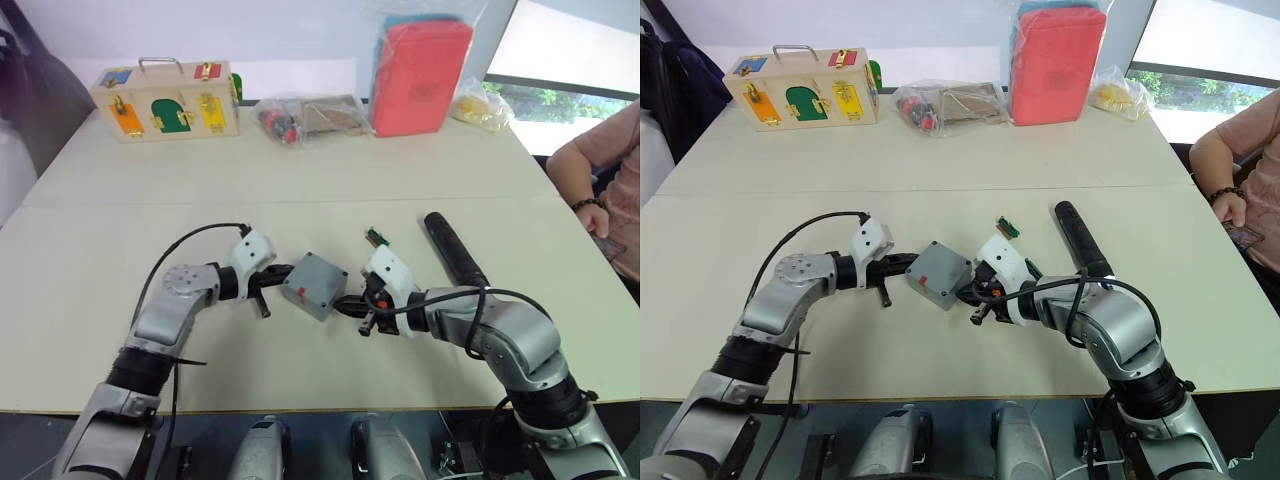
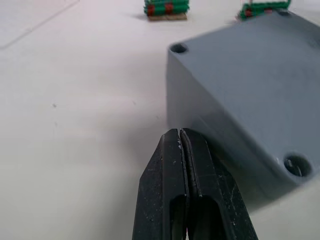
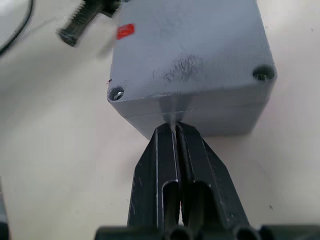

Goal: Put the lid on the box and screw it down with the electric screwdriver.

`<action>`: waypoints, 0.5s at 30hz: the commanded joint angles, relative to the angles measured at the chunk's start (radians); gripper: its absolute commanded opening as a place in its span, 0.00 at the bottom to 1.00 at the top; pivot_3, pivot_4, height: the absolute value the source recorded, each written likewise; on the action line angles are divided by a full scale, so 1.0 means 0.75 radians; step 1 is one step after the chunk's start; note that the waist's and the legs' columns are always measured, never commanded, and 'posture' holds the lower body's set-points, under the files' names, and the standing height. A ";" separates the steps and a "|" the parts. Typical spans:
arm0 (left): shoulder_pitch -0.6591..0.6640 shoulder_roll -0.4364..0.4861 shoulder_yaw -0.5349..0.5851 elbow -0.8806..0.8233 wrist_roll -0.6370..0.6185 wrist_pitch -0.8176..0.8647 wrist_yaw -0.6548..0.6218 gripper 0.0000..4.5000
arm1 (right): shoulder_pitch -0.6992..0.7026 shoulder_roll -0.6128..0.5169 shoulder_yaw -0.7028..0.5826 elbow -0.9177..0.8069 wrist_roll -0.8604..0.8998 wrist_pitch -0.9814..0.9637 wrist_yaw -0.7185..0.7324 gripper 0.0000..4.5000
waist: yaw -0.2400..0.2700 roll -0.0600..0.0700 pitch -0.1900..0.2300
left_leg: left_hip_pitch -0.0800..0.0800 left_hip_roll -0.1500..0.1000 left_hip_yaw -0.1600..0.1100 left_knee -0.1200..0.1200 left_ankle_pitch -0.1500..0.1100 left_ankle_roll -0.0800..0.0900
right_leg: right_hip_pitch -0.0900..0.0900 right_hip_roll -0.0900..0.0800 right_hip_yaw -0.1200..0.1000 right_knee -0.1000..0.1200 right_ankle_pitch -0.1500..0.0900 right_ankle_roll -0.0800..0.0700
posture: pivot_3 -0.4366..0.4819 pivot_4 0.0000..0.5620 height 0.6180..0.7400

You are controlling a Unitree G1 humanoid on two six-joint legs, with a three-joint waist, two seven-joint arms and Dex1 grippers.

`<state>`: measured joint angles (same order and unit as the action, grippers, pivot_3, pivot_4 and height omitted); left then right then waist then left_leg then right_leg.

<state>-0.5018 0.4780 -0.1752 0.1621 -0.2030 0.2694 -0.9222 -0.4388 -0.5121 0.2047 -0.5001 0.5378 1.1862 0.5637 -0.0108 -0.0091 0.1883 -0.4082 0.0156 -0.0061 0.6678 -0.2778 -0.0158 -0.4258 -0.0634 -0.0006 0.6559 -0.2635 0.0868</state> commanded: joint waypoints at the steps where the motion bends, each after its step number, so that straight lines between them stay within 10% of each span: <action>1: -0.044 0.012 0.014 0.056 0.042 -0.081 -0.001 0.00 | -0.033 -0.046 -0.027 -0.092 0.023 0.018 0.006 0.02 | 0.000 0.000 0.000 | 0.000 0.000 0.000 0.000 0.000 0.000 | 0.000 0.000 0.000 0.000 0.000 0.000 | 0.48 0.27 0.92; 15: 0.239 0.377 0.092 -0.334 -0.109 0.110 -0.284 0.00 | -0.164 -0.119 -0.020 0.310 -0.145 -0.401 0.143 0.02 | 0.000 -0.001 0.000 | 0.001 0.001 0.001 0.000 0.000 0.000 | 0.001 -0.001 0.001 0.000 0.000 0.000 | 0.48 0.27 0.92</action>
<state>-0.3236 0.7508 -0.1262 -0.0311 -0.2561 0.3381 -1.1223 -0.5395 -0.6070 0.1891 -0.2866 0.4449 0.9419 0.6517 -0.0110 -0.0100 0.1879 -0.4078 0.0158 -0.0055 0.6679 -0.2777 -0.0158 -0.4252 -0.0646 0.0001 0.6558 -0.2635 0.0868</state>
